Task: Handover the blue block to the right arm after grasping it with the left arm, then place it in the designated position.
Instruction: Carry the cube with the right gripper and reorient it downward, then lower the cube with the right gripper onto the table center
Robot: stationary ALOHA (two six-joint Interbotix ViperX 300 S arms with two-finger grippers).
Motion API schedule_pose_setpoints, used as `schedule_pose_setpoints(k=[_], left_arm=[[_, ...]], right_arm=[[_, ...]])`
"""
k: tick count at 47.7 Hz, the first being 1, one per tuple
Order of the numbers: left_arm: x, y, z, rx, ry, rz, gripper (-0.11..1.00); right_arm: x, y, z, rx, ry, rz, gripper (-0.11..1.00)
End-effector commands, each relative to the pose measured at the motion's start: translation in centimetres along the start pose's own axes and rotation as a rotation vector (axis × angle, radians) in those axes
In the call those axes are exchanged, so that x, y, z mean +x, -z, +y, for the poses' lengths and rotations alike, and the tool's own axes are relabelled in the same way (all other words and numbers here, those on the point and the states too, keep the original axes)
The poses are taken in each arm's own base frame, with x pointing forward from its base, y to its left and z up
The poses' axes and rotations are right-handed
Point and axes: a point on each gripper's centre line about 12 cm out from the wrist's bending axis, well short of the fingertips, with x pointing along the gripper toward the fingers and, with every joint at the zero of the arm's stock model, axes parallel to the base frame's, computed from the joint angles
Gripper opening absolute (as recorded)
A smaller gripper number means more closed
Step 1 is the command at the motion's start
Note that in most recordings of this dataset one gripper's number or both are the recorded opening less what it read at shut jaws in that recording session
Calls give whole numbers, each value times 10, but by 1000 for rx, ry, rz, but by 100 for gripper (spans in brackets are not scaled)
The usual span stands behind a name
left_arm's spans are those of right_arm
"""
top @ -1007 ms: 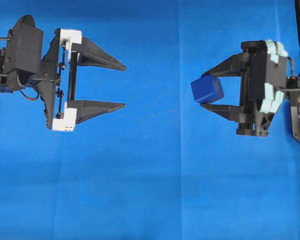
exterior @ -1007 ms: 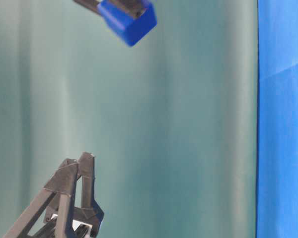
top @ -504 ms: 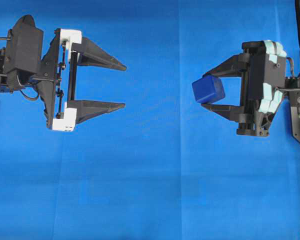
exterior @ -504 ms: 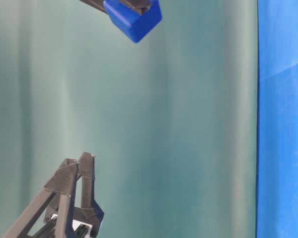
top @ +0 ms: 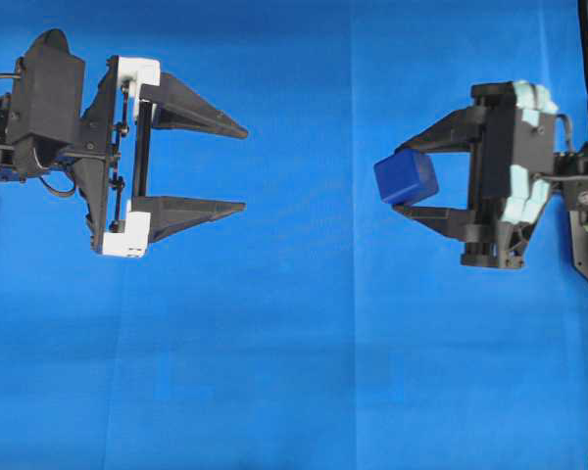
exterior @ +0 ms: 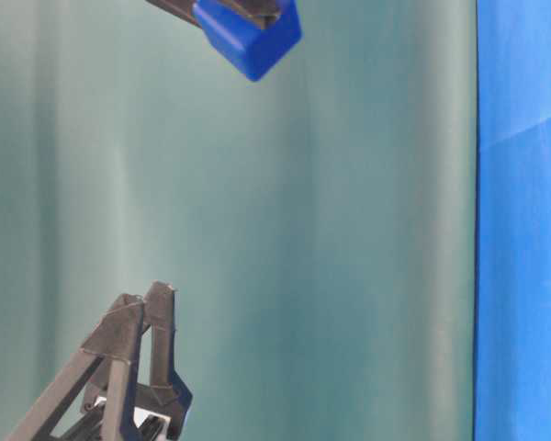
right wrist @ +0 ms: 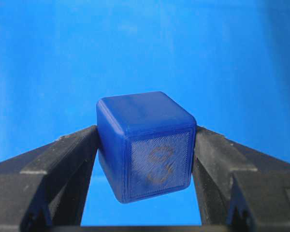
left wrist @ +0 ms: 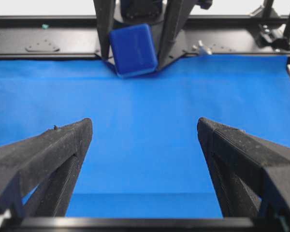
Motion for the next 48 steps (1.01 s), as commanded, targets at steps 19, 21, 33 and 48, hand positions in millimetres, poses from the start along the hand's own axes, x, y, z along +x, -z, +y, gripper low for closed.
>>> schedule_pose_setpoints(k=[19,21,33,48], left_arm=[[-3,-12,-1,0,3,-37,93],[-3,-12,-1,0,3,-37,93],[-3,-11,-1,-1,2,-35,93],[-4,-11,-1,-1,2,-32,93]], right_arm=[[69,14,12,-6,-88,12,45],[77,16,12,-4,-92,16,45],[126,26,19,4,-138,37,45],[187,45,20,35,-161,83,45]])
